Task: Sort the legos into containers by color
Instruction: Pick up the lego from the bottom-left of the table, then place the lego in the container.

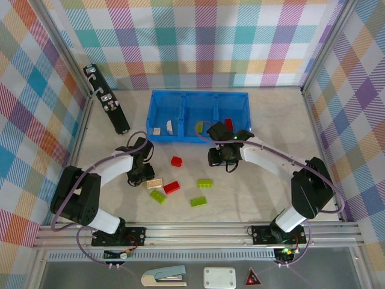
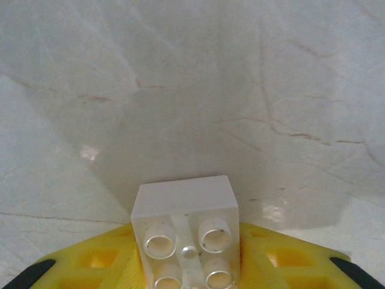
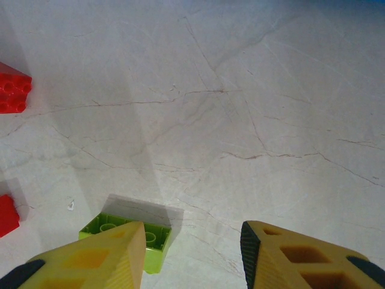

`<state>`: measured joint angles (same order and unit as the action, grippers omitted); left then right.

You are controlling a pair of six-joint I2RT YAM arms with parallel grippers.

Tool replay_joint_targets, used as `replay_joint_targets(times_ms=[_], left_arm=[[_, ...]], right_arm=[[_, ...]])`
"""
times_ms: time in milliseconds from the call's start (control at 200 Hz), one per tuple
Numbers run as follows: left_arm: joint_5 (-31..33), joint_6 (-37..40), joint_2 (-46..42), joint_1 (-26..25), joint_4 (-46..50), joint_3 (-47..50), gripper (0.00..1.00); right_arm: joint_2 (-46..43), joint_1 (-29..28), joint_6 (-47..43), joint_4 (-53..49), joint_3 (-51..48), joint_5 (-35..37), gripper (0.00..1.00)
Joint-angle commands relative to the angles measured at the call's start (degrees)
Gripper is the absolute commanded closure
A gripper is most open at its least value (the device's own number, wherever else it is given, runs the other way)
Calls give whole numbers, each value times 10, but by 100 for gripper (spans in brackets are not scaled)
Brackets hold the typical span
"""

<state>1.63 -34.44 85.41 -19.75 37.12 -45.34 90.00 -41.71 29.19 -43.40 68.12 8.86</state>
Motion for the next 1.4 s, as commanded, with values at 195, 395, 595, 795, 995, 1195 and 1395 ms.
replay_joint_targets(times_ms=[195,395,595,795,995,1195,1395], left_arm=[[9,33,11,-7,24,-68,63],[13,61,32,-7,46,-133,63],[16,90,68,-7,70,-211,63],[12,114,124,-7,86,-297,63],[17,154,191,-7,114,-396,63],[34,179,258,-3,138,-481,63],[57,203,315,3,145,-538,63]], right_arm=[[-35,-4,8,-28,-17,21,53],[-58,-4,18,-38,-31,31,53],[-81,-3,27,-59,-42,45,53],[-121,-4,42,-81,-61,63,53],[-160,-4,60,-105,-80,72,53],[-196,-4,73,-128,-91,84,53],[-220,-4,84,-145,-99,84,53]])
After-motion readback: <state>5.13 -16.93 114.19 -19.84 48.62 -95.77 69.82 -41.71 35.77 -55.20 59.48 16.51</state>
